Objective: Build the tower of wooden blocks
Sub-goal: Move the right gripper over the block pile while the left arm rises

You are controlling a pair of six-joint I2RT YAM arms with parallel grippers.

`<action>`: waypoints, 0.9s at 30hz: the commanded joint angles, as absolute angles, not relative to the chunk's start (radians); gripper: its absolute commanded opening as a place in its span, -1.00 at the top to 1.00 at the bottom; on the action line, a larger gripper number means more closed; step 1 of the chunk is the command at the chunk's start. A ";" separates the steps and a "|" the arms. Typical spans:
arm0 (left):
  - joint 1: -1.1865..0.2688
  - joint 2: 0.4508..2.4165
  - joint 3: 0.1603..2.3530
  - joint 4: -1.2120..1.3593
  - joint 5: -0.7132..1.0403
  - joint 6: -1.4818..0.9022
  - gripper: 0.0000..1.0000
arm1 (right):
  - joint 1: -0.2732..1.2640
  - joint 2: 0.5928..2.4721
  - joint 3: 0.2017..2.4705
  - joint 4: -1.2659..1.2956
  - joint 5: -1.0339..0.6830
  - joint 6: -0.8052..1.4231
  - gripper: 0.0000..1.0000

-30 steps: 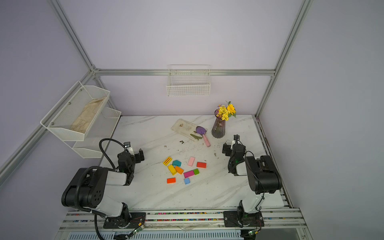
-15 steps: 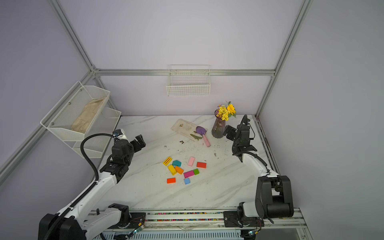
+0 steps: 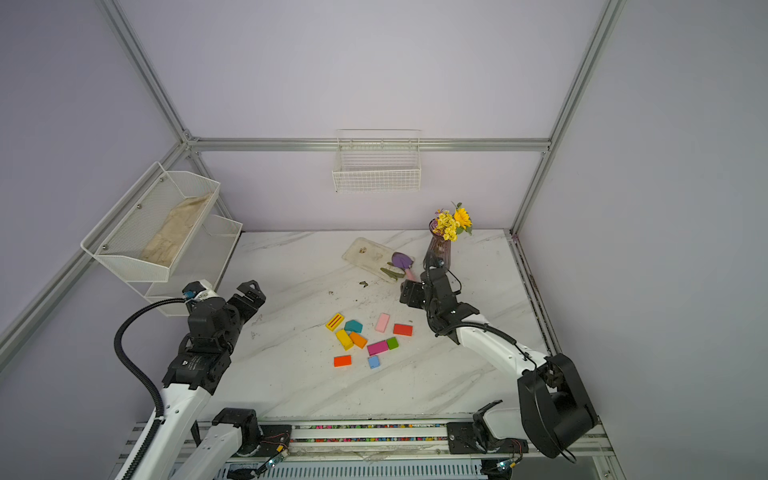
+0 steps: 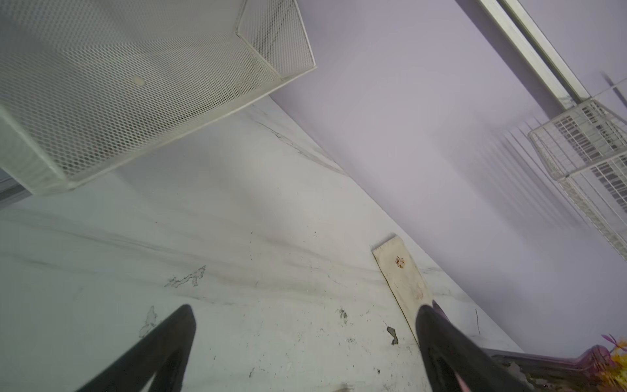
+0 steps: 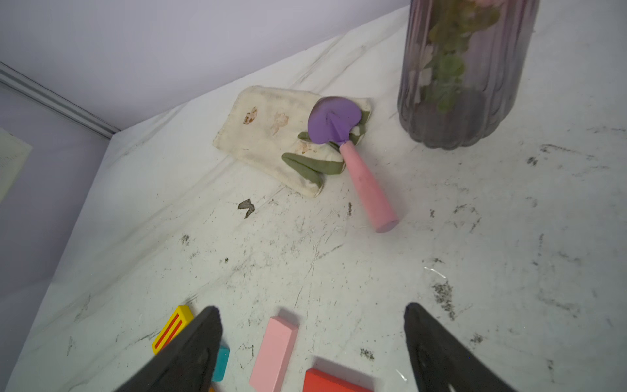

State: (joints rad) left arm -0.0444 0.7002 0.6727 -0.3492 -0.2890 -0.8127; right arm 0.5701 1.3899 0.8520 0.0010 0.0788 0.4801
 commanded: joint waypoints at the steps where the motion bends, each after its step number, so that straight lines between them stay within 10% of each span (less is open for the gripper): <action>1: -0.035 0.690 0.666 -0.401 -0.328 -0.890 -0.99 | 0.711 1.494 0.912 -0.104 0.205 0.420 -0.63; 27: -0.033 0.935 0.758 -0.317 -0.035 -0.818 -1.00 | 0.862 1.708 1.009 -0.247 0.366 0.405 -0.06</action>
State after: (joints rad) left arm -0.0395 0.9485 0.6788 -0.3588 -0.0547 -0.8268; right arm 0.8768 1.7565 1.0164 -0.2169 0.3012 0.3779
